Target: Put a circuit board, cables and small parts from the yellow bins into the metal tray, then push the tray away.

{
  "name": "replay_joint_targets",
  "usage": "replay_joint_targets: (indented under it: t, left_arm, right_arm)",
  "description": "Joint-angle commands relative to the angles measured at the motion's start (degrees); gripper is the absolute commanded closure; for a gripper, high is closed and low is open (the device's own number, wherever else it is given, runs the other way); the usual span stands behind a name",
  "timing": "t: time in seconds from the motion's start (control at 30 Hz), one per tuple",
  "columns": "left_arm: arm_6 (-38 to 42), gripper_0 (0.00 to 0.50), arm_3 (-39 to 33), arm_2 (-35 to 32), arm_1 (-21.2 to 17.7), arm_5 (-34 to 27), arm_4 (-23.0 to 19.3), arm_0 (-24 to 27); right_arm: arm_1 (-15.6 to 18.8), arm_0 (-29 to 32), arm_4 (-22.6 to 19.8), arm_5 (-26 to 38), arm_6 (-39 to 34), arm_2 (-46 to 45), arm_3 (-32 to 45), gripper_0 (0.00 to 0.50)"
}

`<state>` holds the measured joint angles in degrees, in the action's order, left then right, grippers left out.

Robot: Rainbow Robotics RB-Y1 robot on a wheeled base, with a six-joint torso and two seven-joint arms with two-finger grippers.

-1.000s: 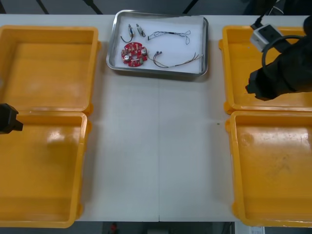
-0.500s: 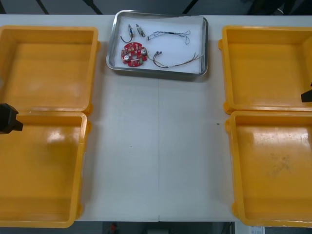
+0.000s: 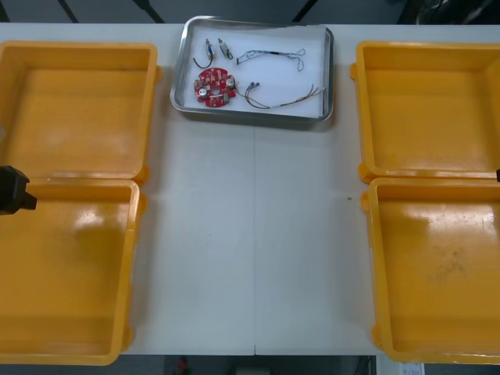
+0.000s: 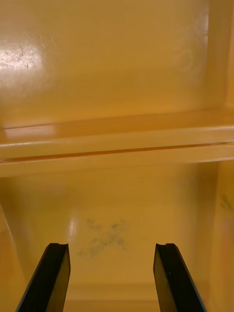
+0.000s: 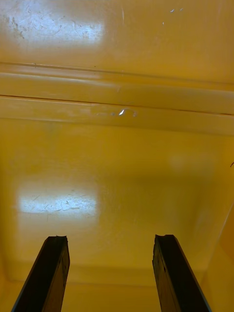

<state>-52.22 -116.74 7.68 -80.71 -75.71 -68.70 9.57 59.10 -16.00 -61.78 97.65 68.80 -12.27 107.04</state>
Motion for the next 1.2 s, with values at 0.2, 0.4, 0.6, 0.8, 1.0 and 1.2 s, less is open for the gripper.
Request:
replay_joint_targets:
  t: [0.2,0.4,0.6,0.8,1.0,1.2]
  left_arm:
    - [2.47,0.0,-0.95,-1.36,-2.96,0.47,-0.46,-1.13]
    - [2.47,0.0,-0.95,-1.36,-2.96,0.47,-0.46,-1.13]
    - [2.47,0.0,-0.95,-1.36,-2.96,0.47,-0.46,-1.13]
    - [2.47,0.0,-0.95,-1.36,-2.96,0.47,-0.46,-1.13]
    - [2.47,0.0,-0.95,-1.36,-2.96,0.47,-0.46,-1.13]
    - [2.47,0.0,-0.95,-1.36,-2.96,0.47,-0.46,-1.13]
  right_arm:
    - [1.98,0.36,-0.89,0.53,-1.65,3.13,0.1,0.0]
    - [1.19,0.36,-0.98,0.53,-1.21,4.63,0.1,0.0]
    - [-0.74,0.36,-0.98,0.79,-1.04,5.07,0.18,0.0]
    - [-0.74,0.36,-0.98,0.79,-1.04,5.07,0.18,0.0]
    - [-0.74,0.36,-0.98,0.79,-1.04,5.07,0.18,0.0]
    - [-0.74,0.36,-0.98,0.79,-1.04,5.07,0.18,0.0]
